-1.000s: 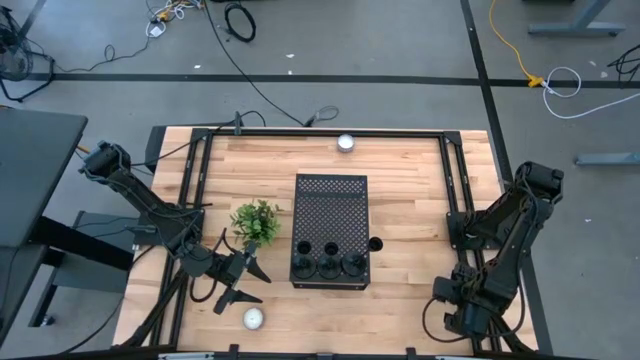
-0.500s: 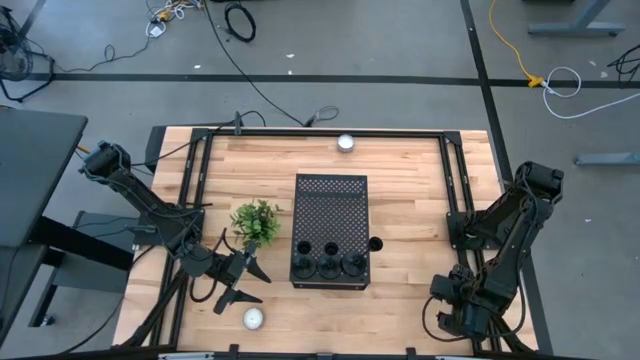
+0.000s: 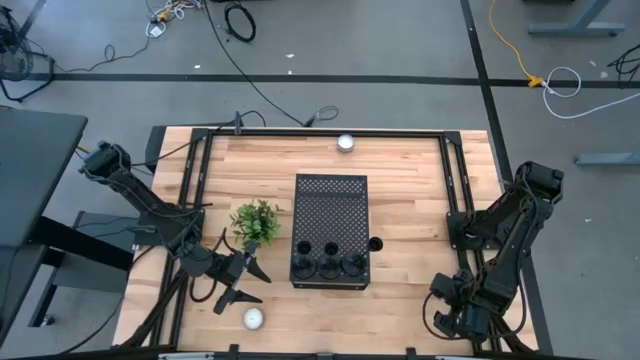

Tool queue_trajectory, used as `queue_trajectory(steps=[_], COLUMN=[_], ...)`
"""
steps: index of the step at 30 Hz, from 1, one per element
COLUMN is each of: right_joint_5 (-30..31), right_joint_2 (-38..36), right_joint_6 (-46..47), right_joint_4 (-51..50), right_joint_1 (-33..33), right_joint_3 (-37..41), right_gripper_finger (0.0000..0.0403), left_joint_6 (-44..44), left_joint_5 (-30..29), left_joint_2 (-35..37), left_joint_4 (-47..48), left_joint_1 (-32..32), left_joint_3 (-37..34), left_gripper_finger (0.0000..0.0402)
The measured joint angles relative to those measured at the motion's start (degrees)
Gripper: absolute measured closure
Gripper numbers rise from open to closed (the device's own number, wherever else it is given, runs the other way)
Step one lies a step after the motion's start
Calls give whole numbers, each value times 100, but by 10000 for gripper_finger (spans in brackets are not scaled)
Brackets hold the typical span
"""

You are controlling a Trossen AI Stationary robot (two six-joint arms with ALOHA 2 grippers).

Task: Pick & Place candle stick holders
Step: Put the blue patterned candle on the shelf

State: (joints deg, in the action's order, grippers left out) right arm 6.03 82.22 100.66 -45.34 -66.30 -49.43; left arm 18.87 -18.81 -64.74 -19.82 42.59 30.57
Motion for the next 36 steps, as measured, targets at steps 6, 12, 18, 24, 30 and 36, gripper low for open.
queue_trajectory(steps=[6, 12, 18, 24, 30, 36], right_joint_5=[-56, -575, -814, -749, -1037, -1174], right_joint_2=[0, 2, 2, 6, 2, 9], right_joint_6=[443, 188, 328, 597, 557, 195], right_joint_4=[-23, -735, -1312, -1020, -804, -724], right_joint_1=[46, 74, 73, 76, 153, 413], right_joint_3=[0, 0, 0, 298, 775, 737], right_gripper_finger=[5, 5, 5, 5, 5, 5], left_joint_6=[0, 0, 0, 0, 0, 0], left_joint_5=[-2, -1, 0, -1, 1, -1], left_joint_2=[1, -1, -1, -1, 1, 1], left_joint_4=[-1, 1, 1, -1, 1, 1], left_joint_1=[1, -1, -1, -1, 1, 0], left_joint_3=[0, 2, 0, 0, 0, 0], left_gripper_finger=[154, 154, 154, 154, 154, 154])
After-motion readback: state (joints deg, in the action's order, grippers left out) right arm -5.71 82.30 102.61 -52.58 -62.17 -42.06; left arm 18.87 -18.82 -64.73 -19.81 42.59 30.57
